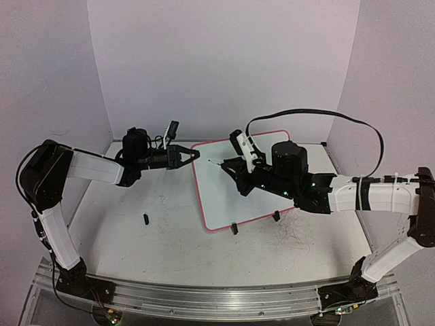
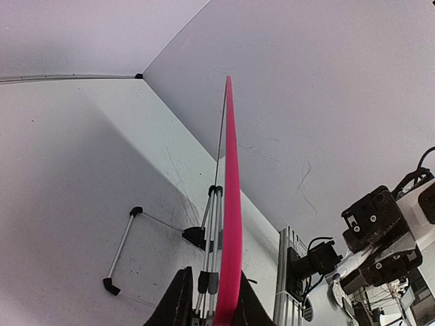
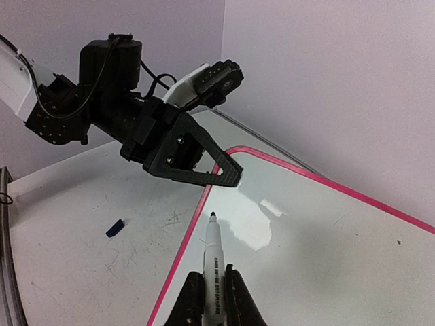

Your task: Write a sentence on the whiteboard

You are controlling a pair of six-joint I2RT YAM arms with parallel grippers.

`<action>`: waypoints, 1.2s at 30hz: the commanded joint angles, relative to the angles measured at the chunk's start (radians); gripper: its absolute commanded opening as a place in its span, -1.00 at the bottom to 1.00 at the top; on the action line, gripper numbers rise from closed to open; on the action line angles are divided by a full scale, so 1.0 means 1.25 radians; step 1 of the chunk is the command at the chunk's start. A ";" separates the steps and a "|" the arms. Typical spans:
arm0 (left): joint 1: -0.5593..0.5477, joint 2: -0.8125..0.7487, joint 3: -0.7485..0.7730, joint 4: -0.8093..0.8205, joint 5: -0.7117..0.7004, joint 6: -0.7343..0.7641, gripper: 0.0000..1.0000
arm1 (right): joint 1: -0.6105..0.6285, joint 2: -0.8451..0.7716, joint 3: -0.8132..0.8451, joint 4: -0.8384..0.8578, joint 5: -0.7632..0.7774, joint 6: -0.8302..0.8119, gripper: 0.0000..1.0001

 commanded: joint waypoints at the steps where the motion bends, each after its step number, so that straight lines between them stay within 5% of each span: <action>1: -0.019 -0.001 -0.005 -0.015 -0.052 0.023 -0.82 | 0.010 0.021 0.025 0.053 0.018 0.004 -1.00; 6: -0.047 -0.048 -0.050 -0.015 -0.121 0.054 -1.00 | 0.022 0.009 -0.008 0.088 0.053 0.004 -1.00; 36: -0.083 -0.073 -0.089 -0.016 -0.130 0.100 -1.00 | 0.054 0.060 -0.038 0.154 0.108 -0.013 -1.00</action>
